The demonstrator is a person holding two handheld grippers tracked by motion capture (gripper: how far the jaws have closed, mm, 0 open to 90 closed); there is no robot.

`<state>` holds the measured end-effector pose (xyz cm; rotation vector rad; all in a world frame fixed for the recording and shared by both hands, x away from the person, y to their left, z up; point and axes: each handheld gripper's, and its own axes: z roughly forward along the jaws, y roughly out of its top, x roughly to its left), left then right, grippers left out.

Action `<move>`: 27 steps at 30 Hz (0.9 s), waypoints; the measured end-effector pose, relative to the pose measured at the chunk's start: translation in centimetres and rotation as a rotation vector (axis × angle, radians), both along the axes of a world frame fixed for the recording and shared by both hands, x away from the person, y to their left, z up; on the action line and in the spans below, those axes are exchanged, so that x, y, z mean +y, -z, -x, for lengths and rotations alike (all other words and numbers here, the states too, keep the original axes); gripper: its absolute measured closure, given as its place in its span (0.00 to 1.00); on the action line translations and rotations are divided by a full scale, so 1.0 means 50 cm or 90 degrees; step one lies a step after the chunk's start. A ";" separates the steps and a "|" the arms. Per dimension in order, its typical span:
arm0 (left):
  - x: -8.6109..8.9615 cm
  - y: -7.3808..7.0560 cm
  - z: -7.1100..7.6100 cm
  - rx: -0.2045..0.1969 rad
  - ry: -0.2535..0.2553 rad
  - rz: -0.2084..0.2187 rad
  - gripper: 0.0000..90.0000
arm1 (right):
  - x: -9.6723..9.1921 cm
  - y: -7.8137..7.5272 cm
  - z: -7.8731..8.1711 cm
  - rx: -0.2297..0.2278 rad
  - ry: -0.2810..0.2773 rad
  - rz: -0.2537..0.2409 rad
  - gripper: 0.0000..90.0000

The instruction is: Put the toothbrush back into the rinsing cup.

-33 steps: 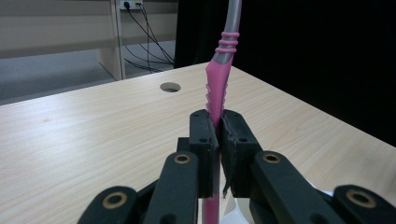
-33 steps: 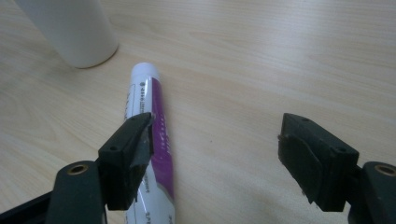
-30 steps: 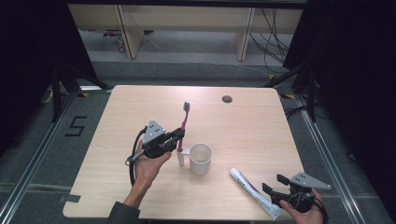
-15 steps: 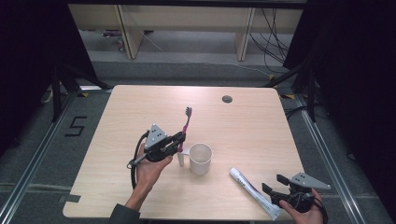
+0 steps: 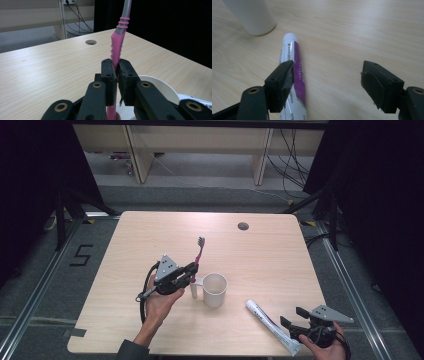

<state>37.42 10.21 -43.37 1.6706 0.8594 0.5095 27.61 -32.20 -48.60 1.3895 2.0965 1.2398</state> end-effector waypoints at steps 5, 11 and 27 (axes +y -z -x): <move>0.001 0.007 0.003 0.004 0.003 -0.010 0.92 | -0.006 0.000 -0.004 -0.021 -0.011 0.024 0.31; 0.004 0.014 0.011 0.009 0.007 -0.017 0.92 | -0.006 0.000 -0.003 -0.021 -0.011 0.024 0.31; 0.005 0.031 0.016 0.019 0.013 -0.034 0.92 | -0.006 -0.001 -0.002 -0.020 -0.011 0.025 0.31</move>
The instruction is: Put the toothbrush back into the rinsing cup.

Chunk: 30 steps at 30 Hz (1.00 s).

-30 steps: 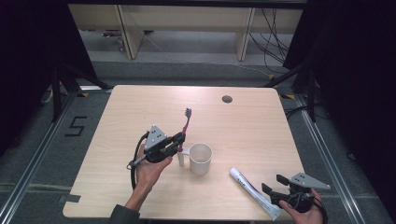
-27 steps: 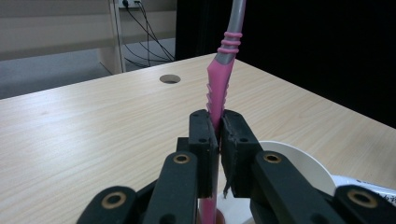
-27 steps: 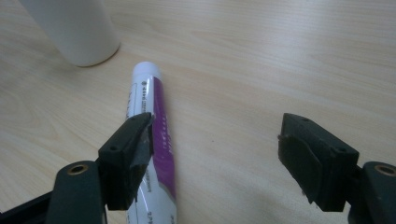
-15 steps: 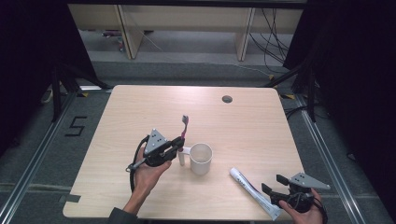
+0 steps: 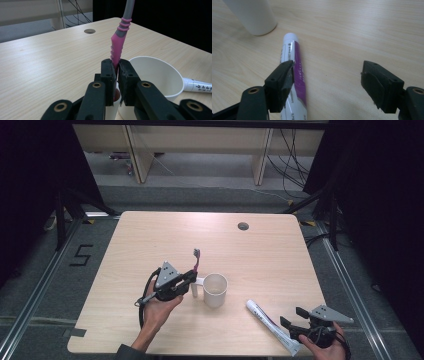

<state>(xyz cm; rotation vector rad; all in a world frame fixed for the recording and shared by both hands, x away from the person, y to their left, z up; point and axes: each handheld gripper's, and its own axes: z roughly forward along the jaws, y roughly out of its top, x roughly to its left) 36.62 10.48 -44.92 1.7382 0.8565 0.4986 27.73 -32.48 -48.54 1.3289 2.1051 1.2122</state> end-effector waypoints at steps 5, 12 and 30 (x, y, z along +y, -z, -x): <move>0.001 0.004 0.003 0.002 0.000 -0.006 0.91 | 0.000 0.000 0.000 0.001 0.000 0.000 0.31; 0.003 0.007 0.005 0.003 -0.001 -0.012 0.90 | 0.000 0.000 0.000 0.001 0.000 -0.001 0.31; 0.012 0.007 0.011 0.010 -0.011 -0.006 0.70 | 0.000 0.002 -0.001 0.000 0.001 0.006 0.31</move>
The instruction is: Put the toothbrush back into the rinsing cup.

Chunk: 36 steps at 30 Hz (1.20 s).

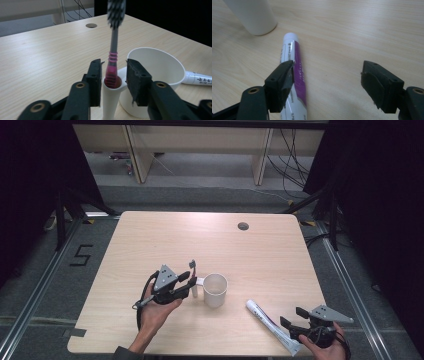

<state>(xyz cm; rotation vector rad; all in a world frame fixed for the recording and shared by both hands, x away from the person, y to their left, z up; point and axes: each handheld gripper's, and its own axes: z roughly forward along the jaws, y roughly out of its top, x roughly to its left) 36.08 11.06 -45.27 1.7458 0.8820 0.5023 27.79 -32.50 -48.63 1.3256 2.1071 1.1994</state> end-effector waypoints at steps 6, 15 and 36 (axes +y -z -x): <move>0.003 -0.008 0.002 0.007 -0.016 0.015 0.49 | 0.000 -0.001 0.001 0.001 -0.003 -0.006 0.31; 0.021 -0.021 0.025 0.019 -0.015 0.002 0.38 | -0.001 -0.002 0.001 0.001 0.000 -0.005 0.31; 0.069 0.016 0.089 0.056 0.013 -0.042 0.31 | 0.000 -0.001 0.001 0.000 -0.001 -0.007 0.31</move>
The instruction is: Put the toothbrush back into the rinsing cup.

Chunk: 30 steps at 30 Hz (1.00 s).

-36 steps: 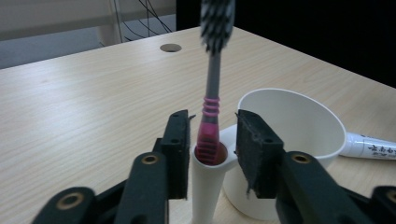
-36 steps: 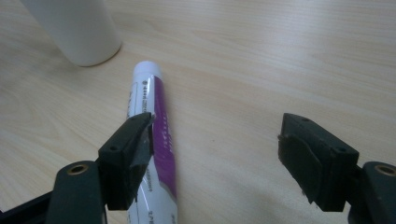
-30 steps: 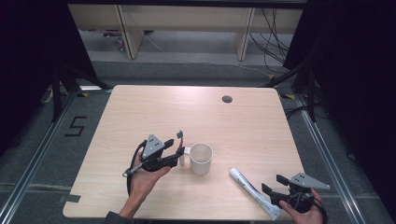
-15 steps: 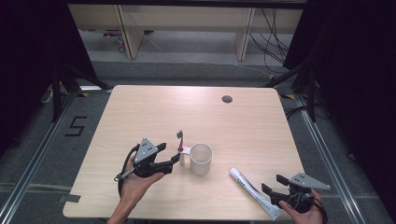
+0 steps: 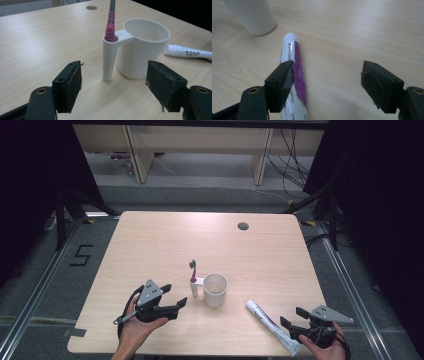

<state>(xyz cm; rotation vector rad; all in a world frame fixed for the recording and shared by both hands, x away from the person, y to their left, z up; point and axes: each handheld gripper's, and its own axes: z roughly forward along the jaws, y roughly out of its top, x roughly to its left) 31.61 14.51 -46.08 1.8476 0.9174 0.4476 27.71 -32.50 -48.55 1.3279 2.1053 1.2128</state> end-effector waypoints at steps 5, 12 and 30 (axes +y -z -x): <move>0.008 0.011 0.022 0.010 0.010 -0.010 0.30 | 0.000 0.000 0.000 0.000 0.001 0.000 0.31; 0.014 0.027 0.052 0.019 0.020 -0.023 0.30 | -0.001 0.000 0.000 0.001 0.003 0.002 0.31; 0.046 0.060 0.102 0.026 0.011 -0.036 0.28 | -0.002 0.003 0.000 -0.001 0.001 0.000 0.31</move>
